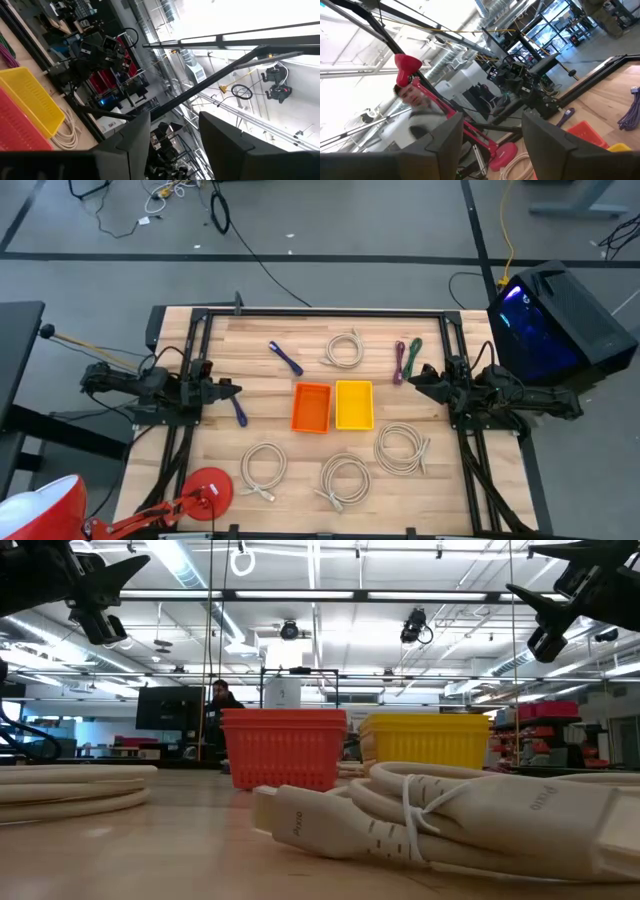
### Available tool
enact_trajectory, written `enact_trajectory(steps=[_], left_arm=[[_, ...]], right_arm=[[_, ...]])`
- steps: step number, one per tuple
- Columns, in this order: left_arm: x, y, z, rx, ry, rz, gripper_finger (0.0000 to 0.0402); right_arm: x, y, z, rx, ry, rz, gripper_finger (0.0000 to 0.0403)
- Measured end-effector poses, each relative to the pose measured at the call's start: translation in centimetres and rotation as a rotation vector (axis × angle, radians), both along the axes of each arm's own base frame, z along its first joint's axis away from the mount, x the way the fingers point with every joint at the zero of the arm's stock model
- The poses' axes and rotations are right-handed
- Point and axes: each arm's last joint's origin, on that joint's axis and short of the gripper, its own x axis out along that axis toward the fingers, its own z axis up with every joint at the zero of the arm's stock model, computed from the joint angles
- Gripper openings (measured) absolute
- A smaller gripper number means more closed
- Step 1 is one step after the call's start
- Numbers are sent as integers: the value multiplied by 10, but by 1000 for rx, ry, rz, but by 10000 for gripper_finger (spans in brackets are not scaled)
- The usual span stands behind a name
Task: Pick & Place USB Port
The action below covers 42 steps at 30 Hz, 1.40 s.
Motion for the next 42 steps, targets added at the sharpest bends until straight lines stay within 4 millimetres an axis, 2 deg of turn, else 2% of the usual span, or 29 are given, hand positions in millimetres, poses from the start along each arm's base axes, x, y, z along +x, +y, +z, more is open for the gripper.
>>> enact_trajectory(steps=[24,29,34,37,42], left_arm=[[0,0,0,0,-1,3,177],[-1,8,0,-58,18,263,177],[-2,11,1,-149,8,338,177],[-2,11,0,-140,14,341,177],[-1,12,-5,-20,94,454,177]], right_arm=[[0,0,0,0,1,0,204],[0,0,0,0,0,0,204],[0,0,0,0,0,0,204],[0,0,0,0,0,0,204],[0,-2,0,9,-1,-54,204]])
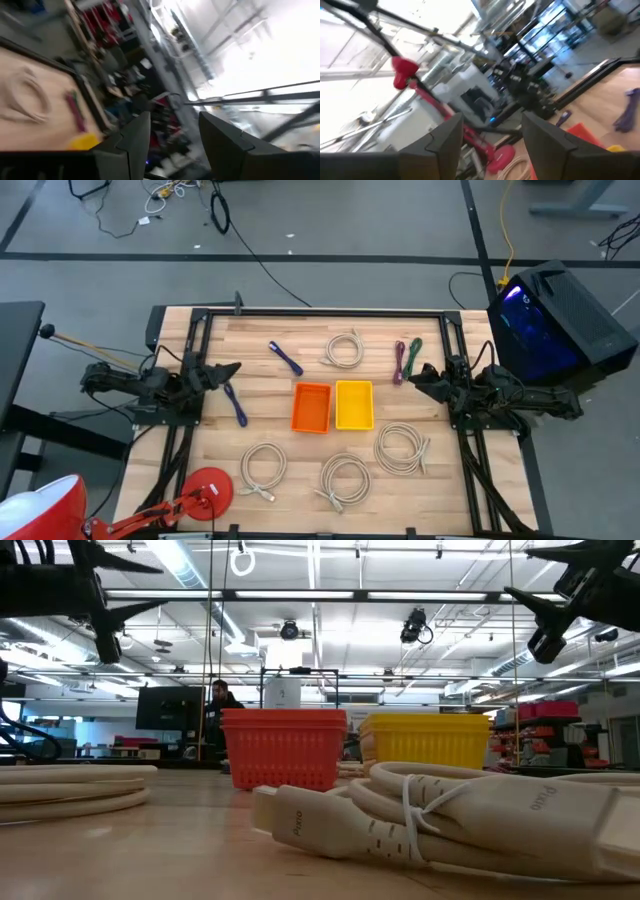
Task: Pick & Place USB Port
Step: Put the pink charger cable into the orange basket
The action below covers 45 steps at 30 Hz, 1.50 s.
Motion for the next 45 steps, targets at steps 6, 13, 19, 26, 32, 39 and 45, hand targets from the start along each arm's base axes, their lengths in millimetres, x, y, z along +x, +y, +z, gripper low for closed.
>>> enact_trajectory(steps=[6,13,19,26,32,39,45], left_arm=[[-1,3,-2,47,61,127,177],[-1,3,-3,116,113,171,177],[-2,4,-1,79,80,172,177],[-2,4,-2,77,86,178,177],[-2,4,-1,45,66,167,177],[-2,6,-1,35,64,205,177],[-3,11,-1,43,80,280,177]], right_arm=[[-1,-6,1,36,-12,-203,204],[-3,-11,2,-40,3,-429,204],[-7,-16,5,-2,-22,-610,204],[-8,-17,5,29,-14,-661,204],[-13,-19,13,156,-141,-698,204],[-32,-11,86,-181,-349,-525,204],[-20,-12,166,-483,-47,-583,204]])
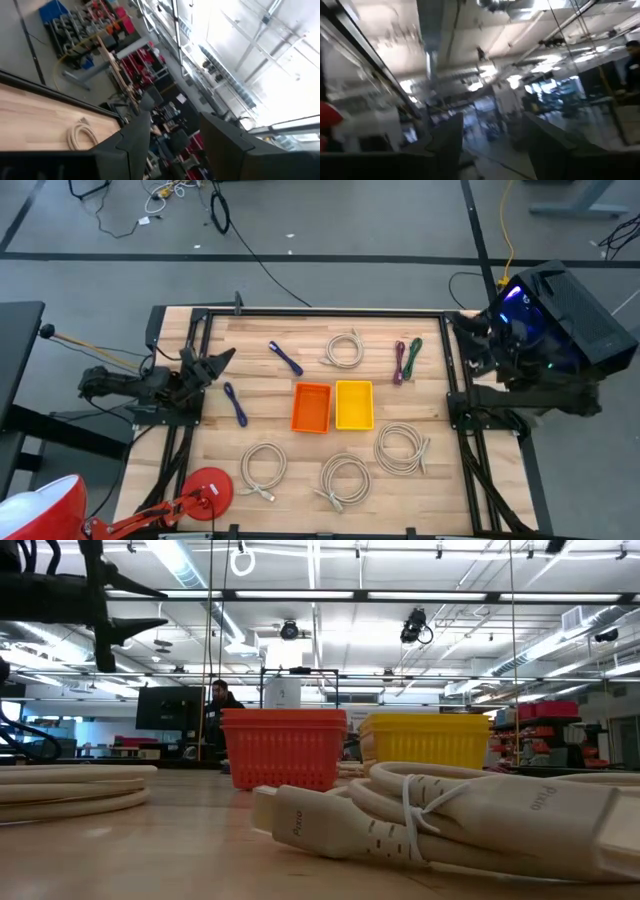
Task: Pick & Place USB Port
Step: Put the pink charger cable into the orange basket
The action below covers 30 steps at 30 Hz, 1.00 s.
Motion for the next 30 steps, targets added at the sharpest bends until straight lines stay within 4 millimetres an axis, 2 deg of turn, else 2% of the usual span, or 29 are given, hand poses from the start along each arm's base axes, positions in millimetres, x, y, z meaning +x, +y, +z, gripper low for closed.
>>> enact_trajectory(steps=[4,10,13,15,17,21,24,27,30], left_arm=[[0,2,0,-2,-6,11,177],[0,2,0,3,-4,6,177],[0,2,0,24,14,14,177],[0,2,0,38,27,20,177],[0,2,0,42,30,19,177],[0,2,0,45,32,14,177],[1,2,-1,46,39,12,177],[1,2,-2,47,49,12,177],[1,2,-2,47,51,11,177]], right_arm=[[29,-4,26,-1,189,-43,204],[60,-2,45,132,135,171,204],[68,-3,54,151,26,205,204],[76,-3,52,163,48,233,203],[82,-8,36,248,235,229,200],[84,-22,-10,522,705,47,181],[84,-30,-38,627,957,-63,160],[89,-42,-66,668,1116,-136,142],[102,-54,-85,673,1128,-82,132]])
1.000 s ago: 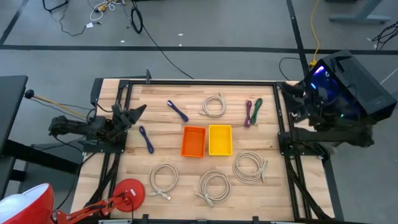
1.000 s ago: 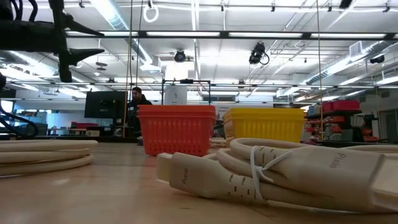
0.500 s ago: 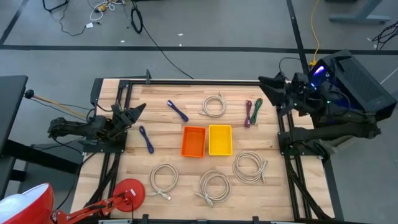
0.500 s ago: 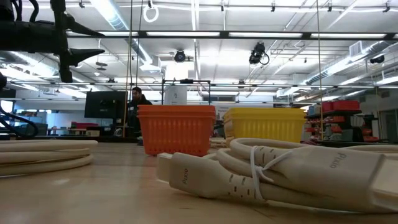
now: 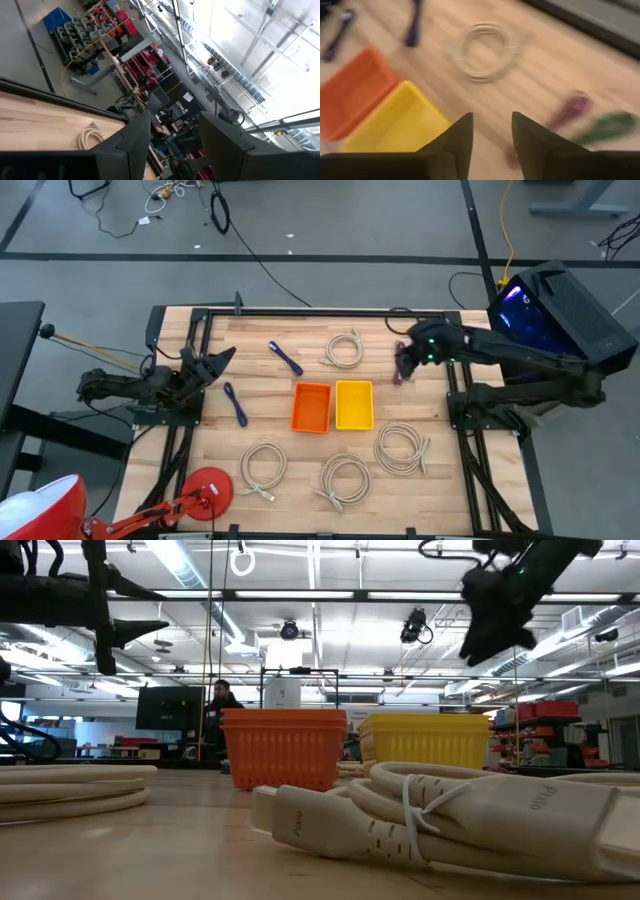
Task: Pick & Place USB Port
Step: Put the pink charger cable into the orange basket
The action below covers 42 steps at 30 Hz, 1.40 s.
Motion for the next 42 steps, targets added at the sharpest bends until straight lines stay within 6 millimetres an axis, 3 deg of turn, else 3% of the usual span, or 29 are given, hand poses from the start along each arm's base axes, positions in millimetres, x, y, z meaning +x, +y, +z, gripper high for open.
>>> enact_trajectory(steps=[8,10,19,26,42], left_arm=[[0,0,0,0,0,0,177],[0,0,0,0,0,0,177],[0,0,0,0,0,0,177],[0,0,0,0,2,0,177],[1,0,-2,2,19,0,177]], right_arm=[[10,-34,-76,70,153,21,152],[10,-42,-86,103,155,24,166],[0,-67,-105,124,241,-13,226],[-13,-82,-114,140,318,-78,235],[3,-77,-139,222,380,-62,231]])
